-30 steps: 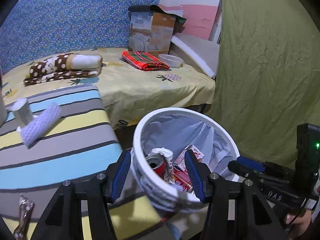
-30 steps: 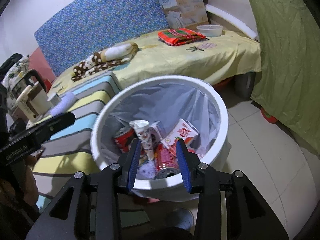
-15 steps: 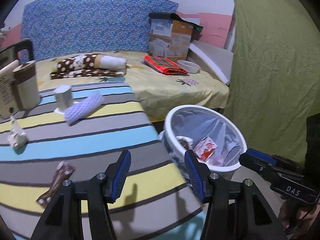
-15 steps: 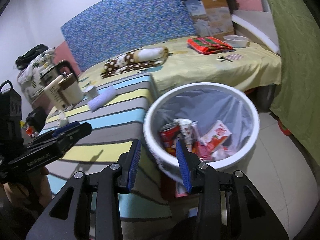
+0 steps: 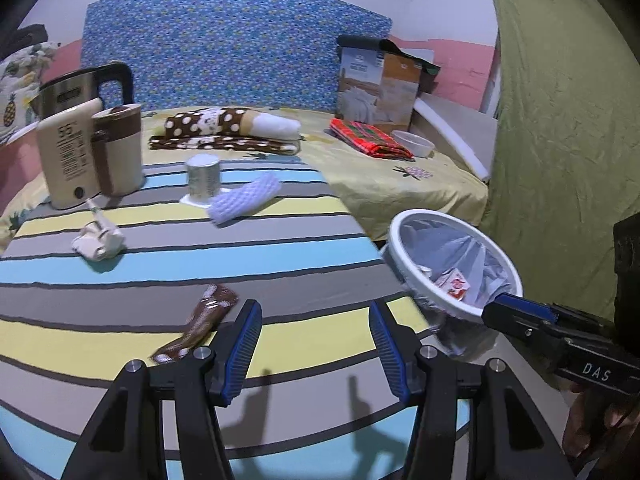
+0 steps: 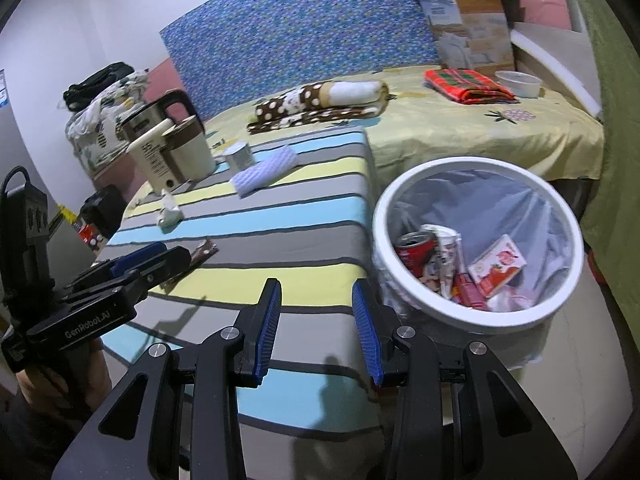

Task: Collect trash
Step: 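Move both open tools back over the table toward the chocolate bar, then grasp the brown chocolate bar wrapper with the left tool and lift it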

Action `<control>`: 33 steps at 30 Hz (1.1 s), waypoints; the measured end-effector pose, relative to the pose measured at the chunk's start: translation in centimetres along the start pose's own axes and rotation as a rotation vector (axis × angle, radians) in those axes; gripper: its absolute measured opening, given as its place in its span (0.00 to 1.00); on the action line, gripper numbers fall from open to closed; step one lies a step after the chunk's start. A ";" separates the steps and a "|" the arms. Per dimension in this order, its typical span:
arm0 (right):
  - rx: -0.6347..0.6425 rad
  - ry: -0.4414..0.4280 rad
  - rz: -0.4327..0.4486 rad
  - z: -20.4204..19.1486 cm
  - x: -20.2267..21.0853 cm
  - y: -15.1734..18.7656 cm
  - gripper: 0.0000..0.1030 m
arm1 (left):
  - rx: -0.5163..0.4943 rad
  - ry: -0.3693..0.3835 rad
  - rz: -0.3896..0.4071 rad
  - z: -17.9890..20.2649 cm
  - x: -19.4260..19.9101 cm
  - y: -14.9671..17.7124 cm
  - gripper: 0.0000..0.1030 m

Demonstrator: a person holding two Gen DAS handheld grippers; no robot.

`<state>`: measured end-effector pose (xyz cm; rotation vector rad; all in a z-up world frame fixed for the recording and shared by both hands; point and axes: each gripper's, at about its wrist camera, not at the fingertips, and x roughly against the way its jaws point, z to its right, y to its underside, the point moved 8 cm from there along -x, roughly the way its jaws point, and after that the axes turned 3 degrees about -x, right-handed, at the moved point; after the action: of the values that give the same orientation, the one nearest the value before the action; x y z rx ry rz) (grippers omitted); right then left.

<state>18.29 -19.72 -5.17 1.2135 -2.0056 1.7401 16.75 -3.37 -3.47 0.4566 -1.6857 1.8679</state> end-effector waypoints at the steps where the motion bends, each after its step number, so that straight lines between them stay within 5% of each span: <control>1: 0.004 -0.008 -0.003 -0.4 -0.1 0.1 0.38 | 0.000 -0.006 -0.001 -0.4 0.1 0.1 0.54; 14: 0.047 -0.075 -0.039 -3.9 -2.1 0.6 0.38 | 0.016 -0.106 -0.018 -6.0 -0.3 0.9 0.54; 28: 0.037 -0.078 -0.057 -3.7 -3.3 0.3 0.38 | 0.014 -0.149 -0.197 -8.3 -5.1 3.2 0.54; 33: 0.040 -0.086 -0.059 -4.1 -3.6 0.2 0.38 | -0.006 -0.186 -0.206 -8.3 -5.2 3.5 0.40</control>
<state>19.08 -14.50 -6.47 1.3686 -1.9692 1.7364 19.70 3.71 -10.58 0.7917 -1.6892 1.7142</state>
